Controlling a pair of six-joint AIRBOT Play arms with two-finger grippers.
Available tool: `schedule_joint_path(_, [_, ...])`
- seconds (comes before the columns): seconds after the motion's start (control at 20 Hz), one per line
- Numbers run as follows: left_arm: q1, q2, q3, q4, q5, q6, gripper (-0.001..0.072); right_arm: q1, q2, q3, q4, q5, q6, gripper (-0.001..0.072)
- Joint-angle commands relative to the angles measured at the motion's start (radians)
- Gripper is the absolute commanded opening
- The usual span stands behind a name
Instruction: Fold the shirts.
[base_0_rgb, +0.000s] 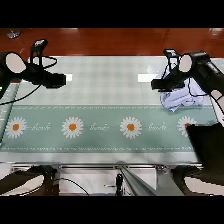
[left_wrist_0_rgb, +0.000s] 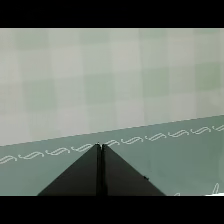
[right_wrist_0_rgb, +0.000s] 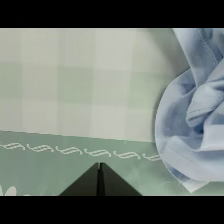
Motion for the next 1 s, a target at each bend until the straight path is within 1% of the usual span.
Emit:
schedule_joint_path(0.0, [0.000, -0.001, 0.000, 0.000, 0.000, 0.000, 0.0021, 0.001, 0.000, 0.001, 0.000, 0.000, 0.000, 0.0018])
schedule_joint_path(0.6, [0.000, -0.001, 0.000, 0.000, 0.000, -0.001, 0.0021, 0.001, 0.000, 0.001, 0.000, -0.007, 0.000, 0.0018])
schedule_joint_path(0.75, [0.000, -0.001, 0.000, 0.000, 0.002, 0.000, 0.0021, 0.001, 0.000, 0.001, -0.026, -0.143, -0.017, 0.0018])
schedule_joint_path(0.8, [0.000, -0.002, 0.000, 0.000, 0.007, 0.000, 0.0021, 0.001, 0.000, 0.001, -0.076, -0.214, -0.025, 0.0021])
schedule_joint_path(0.85, [0.000, -0.005, 0.000, 0.000, 0.032, 0.000, 0.0021, 0.000, -0.002, 0.001, -0.163, -0.296, -0.022, 0.0081])
schedule_joint_path(0.9, [0.000, -0.009, 0.000, 0.000, 0.099, 0.000, 0.0021, -0.003, -0.008, 0.001, -0.259, -0.364, -0.010, 0.0370])
schedule_joint_path(0.95, [0.000, -0.013, 0.000, 0.000, 0.142, -0.001, 0.0025, -0.015, -0.018, 0.001, -0.347, -0.433, 0.006, 0.0637])
